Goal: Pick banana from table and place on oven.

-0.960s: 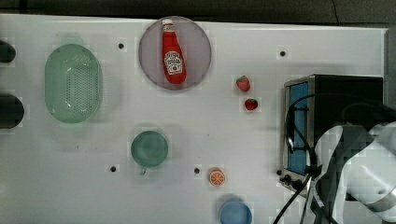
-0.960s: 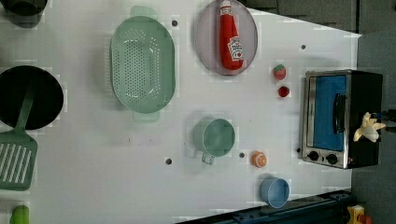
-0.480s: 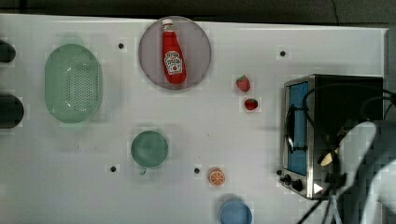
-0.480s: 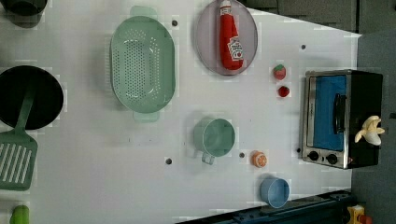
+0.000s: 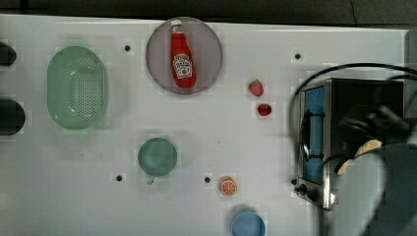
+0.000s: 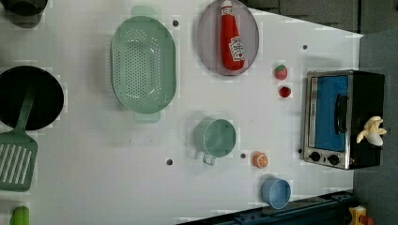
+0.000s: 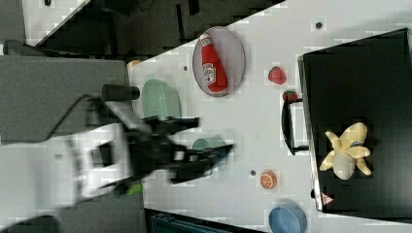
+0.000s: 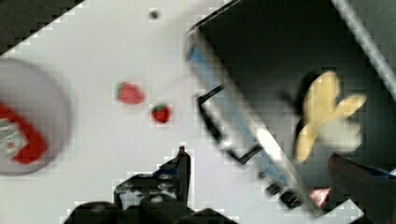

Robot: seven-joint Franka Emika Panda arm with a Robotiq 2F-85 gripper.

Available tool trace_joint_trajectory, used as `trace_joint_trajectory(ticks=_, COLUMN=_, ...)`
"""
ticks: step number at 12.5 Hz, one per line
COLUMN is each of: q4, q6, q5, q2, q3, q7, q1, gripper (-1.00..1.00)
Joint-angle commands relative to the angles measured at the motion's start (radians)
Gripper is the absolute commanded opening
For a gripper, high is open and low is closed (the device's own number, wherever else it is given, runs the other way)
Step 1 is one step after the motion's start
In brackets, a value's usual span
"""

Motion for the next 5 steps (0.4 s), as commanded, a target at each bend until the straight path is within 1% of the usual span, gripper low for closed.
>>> trace_joint_trajectory(ticks=1, q4=-0.002, q6=-0.103, q5=0.018, q2=-0.016, q3=0.151, q7=0.394, q1=0.059, gripper=1.00)
trace_joint_trajectory(ticks=3, q4=-0.002, q6=-0.121, q5=0.018, q2=-0.031, q3=0.236, q7=0.537, q1=0.059, gripper=1.00)
trace_joint_trajectory(ticks=5, q4=-0.003, q6=-0.132, q5=0.018, q2=-0.047, q3=0.282, q7=0.651, q1=0.059, gripper=1.00)
